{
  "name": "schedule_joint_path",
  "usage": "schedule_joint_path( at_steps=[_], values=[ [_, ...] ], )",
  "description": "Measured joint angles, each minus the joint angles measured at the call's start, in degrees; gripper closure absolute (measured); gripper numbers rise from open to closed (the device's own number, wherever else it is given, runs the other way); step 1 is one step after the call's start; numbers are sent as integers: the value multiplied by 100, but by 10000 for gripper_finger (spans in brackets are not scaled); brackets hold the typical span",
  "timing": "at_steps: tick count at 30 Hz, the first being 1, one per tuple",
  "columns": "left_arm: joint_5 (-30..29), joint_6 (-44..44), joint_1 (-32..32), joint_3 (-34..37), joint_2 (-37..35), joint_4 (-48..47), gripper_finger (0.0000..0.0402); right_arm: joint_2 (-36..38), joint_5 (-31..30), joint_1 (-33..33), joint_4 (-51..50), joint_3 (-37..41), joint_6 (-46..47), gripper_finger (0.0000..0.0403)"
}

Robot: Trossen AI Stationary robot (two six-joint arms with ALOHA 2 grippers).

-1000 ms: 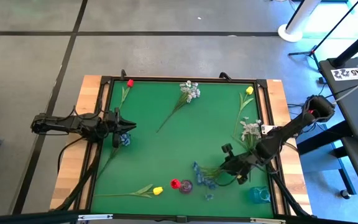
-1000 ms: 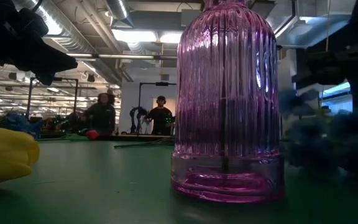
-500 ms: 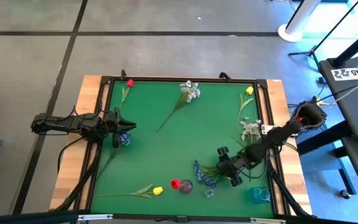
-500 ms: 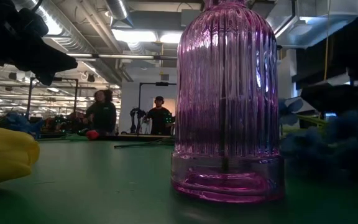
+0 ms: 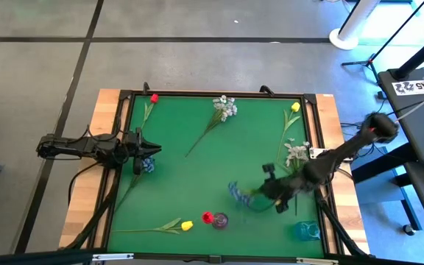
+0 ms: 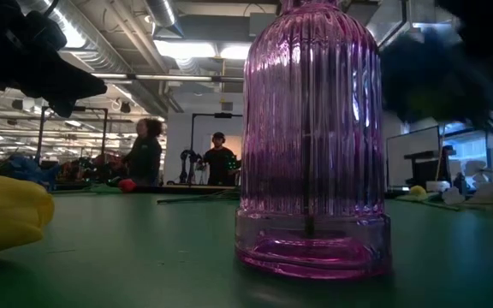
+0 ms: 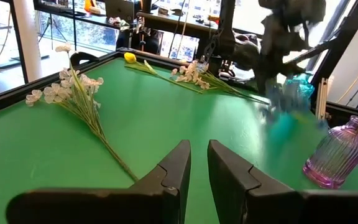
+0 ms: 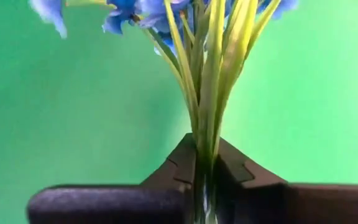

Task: Sort flowers into vase by color
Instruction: Put the right blue flowers into the violet vase

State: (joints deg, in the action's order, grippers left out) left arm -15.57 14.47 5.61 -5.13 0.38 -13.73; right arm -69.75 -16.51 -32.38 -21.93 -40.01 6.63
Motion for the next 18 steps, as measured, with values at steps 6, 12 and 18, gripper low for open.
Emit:
schedule_joint_path(
  at_steps=[6,12,18],
  values=[
    [2,-1,-2,0,0,1,349,1505,-249,295,1288,0,-745,386],
    [2,-1,-2,0,0,-1,349,1603,902,310,4727,347,-1458,392],
    [0,-1,-1,0,0,2,349,329,1569,-16,8462,680,-1491,390]
  ],
)
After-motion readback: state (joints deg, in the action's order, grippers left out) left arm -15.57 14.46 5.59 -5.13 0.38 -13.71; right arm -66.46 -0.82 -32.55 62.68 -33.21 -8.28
